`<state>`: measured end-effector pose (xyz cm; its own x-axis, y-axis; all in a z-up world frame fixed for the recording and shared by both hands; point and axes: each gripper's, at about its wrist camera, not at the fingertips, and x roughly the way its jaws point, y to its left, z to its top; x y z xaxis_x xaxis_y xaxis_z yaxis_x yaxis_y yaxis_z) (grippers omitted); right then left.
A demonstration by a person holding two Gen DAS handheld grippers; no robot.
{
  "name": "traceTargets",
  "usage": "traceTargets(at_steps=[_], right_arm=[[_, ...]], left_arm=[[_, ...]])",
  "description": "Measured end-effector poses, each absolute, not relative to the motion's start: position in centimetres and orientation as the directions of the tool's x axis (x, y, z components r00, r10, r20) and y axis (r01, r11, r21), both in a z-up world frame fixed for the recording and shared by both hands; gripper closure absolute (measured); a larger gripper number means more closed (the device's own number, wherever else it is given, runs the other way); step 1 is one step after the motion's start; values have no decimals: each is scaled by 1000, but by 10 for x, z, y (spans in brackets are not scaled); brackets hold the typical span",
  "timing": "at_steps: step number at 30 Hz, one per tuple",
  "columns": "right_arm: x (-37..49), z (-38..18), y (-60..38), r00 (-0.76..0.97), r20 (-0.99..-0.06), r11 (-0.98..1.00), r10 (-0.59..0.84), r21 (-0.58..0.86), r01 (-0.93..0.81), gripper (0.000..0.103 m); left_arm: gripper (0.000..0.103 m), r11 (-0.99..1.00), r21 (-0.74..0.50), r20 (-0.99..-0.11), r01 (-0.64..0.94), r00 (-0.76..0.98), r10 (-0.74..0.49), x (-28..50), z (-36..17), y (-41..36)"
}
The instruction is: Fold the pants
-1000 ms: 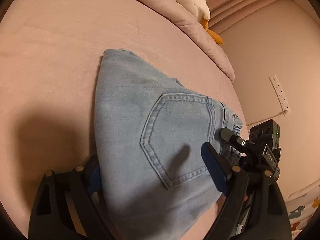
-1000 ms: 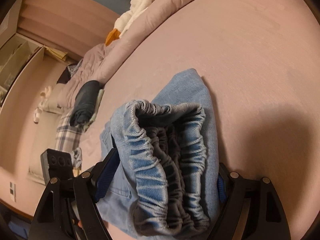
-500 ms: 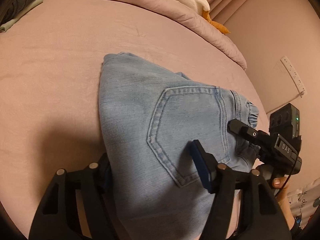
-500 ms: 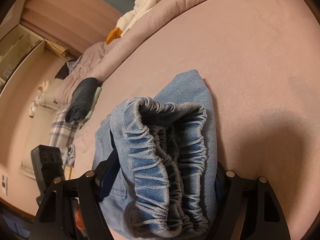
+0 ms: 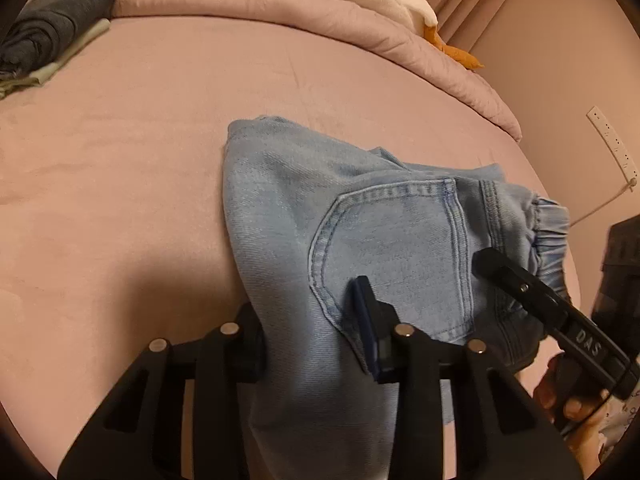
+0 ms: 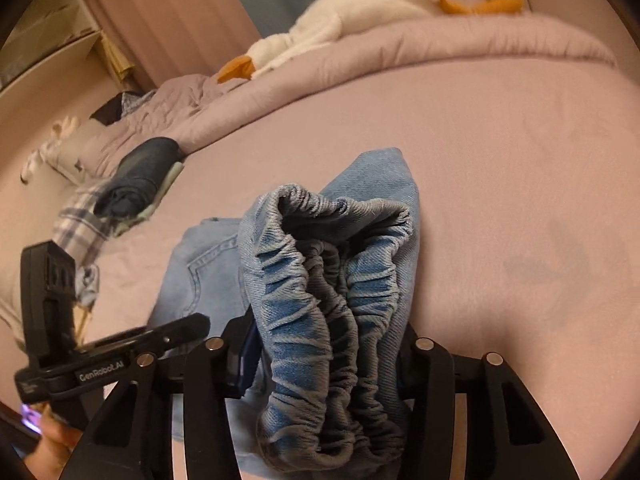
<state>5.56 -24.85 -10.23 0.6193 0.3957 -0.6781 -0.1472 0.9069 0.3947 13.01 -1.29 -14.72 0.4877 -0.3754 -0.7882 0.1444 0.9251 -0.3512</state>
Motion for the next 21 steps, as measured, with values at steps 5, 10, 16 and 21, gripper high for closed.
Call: traceTargets(at_steps=[5,10,16,21], right_arm=[[42,-84,-232,662,-659,930,358,313,-191,54],[27,-69,-210,683,-642,938,347,249,-242,55],[8,-55,-183,697,-619,931,362,201,-305,55],[-6,-45,-171,700,-600,919,387,195,-342,55]], left_arm=[[75,943,-297,-783,152,525,-332,119,-134,-14],[82,955,-256,-772,152,562,-296,102,-120,-12],[82,961,-232,-754,151,596,-276,78,-105,-4],[82,959,-254,-734,129,620,-277,55,-94,14]])
